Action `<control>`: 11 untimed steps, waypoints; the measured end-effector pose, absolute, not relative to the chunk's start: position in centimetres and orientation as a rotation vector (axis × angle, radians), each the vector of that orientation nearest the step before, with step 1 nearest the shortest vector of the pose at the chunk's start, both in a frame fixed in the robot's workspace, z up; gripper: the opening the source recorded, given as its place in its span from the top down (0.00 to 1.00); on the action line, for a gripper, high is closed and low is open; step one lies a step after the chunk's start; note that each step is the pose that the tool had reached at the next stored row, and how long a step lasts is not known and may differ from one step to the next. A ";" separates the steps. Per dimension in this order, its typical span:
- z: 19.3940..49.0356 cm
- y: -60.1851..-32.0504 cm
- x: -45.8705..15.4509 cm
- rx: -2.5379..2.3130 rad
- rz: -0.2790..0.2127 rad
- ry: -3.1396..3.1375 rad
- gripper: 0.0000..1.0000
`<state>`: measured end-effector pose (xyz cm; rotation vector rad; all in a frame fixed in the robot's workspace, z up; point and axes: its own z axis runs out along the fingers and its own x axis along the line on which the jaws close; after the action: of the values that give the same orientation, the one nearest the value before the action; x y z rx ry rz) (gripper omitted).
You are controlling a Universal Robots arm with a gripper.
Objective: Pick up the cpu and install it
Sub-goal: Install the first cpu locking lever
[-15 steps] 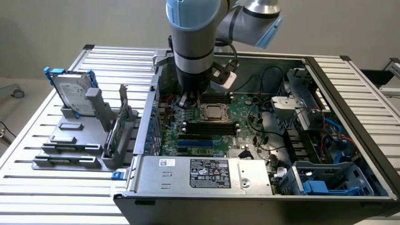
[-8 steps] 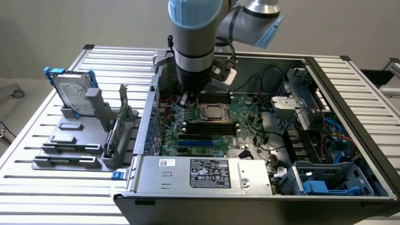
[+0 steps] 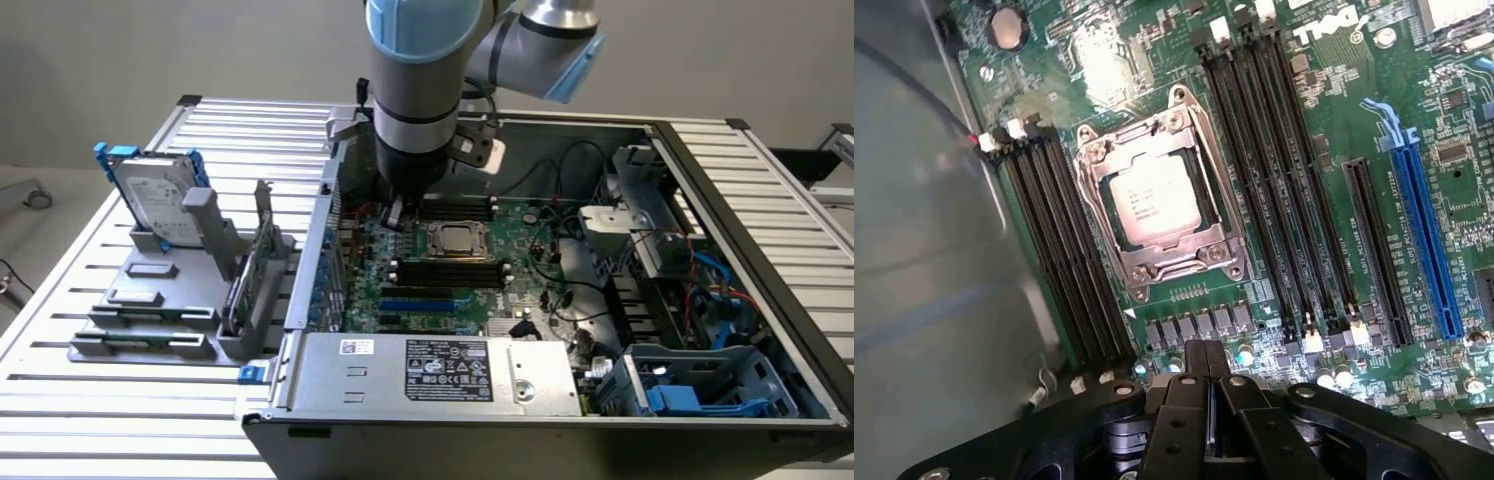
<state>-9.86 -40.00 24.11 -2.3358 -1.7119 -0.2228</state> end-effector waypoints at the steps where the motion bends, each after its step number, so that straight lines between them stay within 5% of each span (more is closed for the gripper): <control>1: 24.1 -40.0 -9.9 -2.320 -0.220 -1.731 0.89; 11: 24.1 -39.7 -9.9 -2.172 -0.192 -1.899 0.89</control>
<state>-9.86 -39.65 24.07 -2.1720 -1.8993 -0.1920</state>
